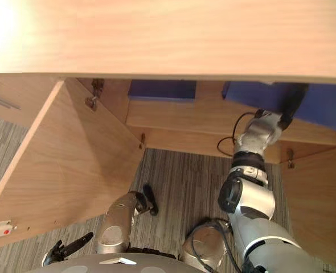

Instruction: Walk over to the cabinet, pick up the folder, carry it to the office cabinet, place the folder inside the office cabinet, then close the office cabinet door

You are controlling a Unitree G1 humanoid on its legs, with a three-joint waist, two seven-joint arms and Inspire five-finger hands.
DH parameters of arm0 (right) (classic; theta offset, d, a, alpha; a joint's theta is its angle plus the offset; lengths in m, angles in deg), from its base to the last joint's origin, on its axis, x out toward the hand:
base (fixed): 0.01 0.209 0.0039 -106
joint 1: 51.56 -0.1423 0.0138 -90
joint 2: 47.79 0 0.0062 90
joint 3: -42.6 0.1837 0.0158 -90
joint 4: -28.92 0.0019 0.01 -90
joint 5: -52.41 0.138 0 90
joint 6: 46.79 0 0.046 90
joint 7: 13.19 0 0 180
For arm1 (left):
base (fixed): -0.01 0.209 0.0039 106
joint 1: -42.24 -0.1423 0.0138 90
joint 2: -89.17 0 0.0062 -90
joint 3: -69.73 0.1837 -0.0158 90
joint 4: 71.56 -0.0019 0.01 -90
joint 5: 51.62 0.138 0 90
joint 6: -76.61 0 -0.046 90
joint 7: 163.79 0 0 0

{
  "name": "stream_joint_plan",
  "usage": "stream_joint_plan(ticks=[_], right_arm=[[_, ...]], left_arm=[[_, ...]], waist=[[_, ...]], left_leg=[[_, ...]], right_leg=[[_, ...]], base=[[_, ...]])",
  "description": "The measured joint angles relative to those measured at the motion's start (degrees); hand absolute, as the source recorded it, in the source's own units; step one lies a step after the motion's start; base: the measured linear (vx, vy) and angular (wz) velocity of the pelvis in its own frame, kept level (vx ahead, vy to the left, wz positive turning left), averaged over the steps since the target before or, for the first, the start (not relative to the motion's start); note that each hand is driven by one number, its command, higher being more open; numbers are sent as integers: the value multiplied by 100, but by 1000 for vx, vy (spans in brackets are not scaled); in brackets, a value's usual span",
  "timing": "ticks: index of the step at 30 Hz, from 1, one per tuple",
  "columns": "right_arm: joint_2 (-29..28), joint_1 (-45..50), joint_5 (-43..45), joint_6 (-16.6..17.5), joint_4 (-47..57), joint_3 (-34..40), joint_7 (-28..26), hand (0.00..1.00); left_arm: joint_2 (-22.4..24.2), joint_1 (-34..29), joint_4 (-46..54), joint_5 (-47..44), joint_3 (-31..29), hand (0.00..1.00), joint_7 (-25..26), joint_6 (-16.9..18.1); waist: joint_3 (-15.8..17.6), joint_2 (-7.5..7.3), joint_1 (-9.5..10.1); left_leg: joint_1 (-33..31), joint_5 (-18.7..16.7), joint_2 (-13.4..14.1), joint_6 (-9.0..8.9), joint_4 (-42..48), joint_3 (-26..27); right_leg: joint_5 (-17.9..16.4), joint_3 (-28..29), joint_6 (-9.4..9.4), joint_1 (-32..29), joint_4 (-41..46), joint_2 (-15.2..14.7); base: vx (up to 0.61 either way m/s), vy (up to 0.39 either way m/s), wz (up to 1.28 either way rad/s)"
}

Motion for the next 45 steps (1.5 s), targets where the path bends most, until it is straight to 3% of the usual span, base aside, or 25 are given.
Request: stream_joint_plan(ticks=[10, 23, 33, 41, 45], right_arm=[[465, -882, -36, 105, -9, 170, 754, 0], [1600, -2912, -371, -265, -796, -254, 1295, 0], [1718, -2589, -374, -906, -1182, -369, 1391, 0], [1692, -2405, -368, -919, -1156, -349, 1480, 0], [1693, -2418, -328, -691, -1106, -340, 1481, 0]], left_arm=[[-59, 245, -118, -149, -149, 100, 48, -4], [-54, 907, -269, -439, -136, 100, 419, -13], [56, 1070, 401, -836, 335, 100, 652, -6], [248, 1191, 784, -873, 355, 100, 648, -31], [248, 1191, 743, -993, 355, 100, 647, -122]], waist=[[209, 129, 56], [325, 172, 266], [364, 166, 378], [375, 154, 443], [375, 153, 441]], left_leg=[[-1081, -134, 110, 179, 775, -20], [-2124, -50, 186, 324, 1173, -110], [-2880, -155, 160, 487, 1772, -217], [-3049, -187, 187, 568, 1905, -67], [-3085, -178, 188, 581, 1904, -66]], right_leg=[[-255, 243, -175, -1145, 1052, -439], [-396, 194, -393, -2113, 1690, -707], [-630, -47, -459, -2521, 2446, -1217], [-616, 60, -460, -2804, 2640, -1408], [-606, 56, -463, -2837, 2643, -1409]], base=[[-80, 12, 0], [-24, 19, 5], [14, 50, 16], [-55, 61, -2], [-41, 13, 0]])
